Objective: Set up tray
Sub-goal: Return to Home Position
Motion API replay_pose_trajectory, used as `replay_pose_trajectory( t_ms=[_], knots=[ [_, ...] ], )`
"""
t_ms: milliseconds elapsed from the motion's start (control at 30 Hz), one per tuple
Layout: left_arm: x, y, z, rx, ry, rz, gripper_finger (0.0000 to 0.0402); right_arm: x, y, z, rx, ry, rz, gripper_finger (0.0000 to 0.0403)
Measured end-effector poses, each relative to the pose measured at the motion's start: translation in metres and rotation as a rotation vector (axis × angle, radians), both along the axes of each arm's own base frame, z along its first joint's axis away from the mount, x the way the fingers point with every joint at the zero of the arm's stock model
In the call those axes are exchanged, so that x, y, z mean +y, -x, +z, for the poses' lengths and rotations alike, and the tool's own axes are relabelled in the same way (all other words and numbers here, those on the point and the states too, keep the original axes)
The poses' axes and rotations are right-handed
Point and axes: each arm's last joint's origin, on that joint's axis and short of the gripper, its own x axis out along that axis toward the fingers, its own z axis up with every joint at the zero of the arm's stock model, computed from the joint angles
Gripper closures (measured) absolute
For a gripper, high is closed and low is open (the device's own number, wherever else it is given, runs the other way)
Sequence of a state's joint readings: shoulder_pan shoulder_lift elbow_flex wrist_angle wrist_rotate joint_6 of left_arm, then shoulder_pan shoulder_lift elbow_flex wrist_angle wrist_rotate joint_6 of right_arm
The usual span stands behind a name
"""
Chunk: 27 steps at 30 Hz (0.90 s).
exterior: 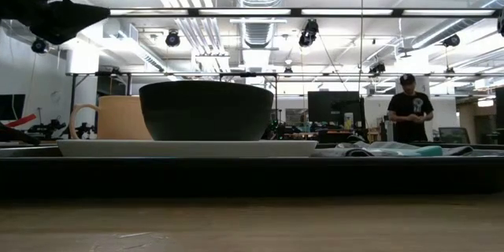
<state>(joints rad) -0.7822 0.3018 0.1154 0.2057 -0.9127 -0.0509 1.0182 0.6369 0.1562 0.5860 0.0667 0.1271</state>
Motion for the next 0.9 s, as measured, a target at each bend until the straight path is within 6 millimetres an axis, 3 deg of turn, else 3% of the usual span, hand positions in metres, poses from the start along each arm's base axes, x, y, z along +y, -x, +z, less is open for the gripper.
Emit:
replay_pose_trajectory(
  t_ms=[333,900],
  knots=[
    [-0.006,-0.006,-0.009,0.071,-0.07,-0.001,0.0148,-0.018,0.011,-0.03,-0.003,-0.02,0.001,0.0394],
    [-0.013,-0.013,-0.021,0.158,-0.157,-0.001,0.0148,-0.041,0.026,-0.028,-0.043,-0.044,0.015,0.0394]
  ],
)
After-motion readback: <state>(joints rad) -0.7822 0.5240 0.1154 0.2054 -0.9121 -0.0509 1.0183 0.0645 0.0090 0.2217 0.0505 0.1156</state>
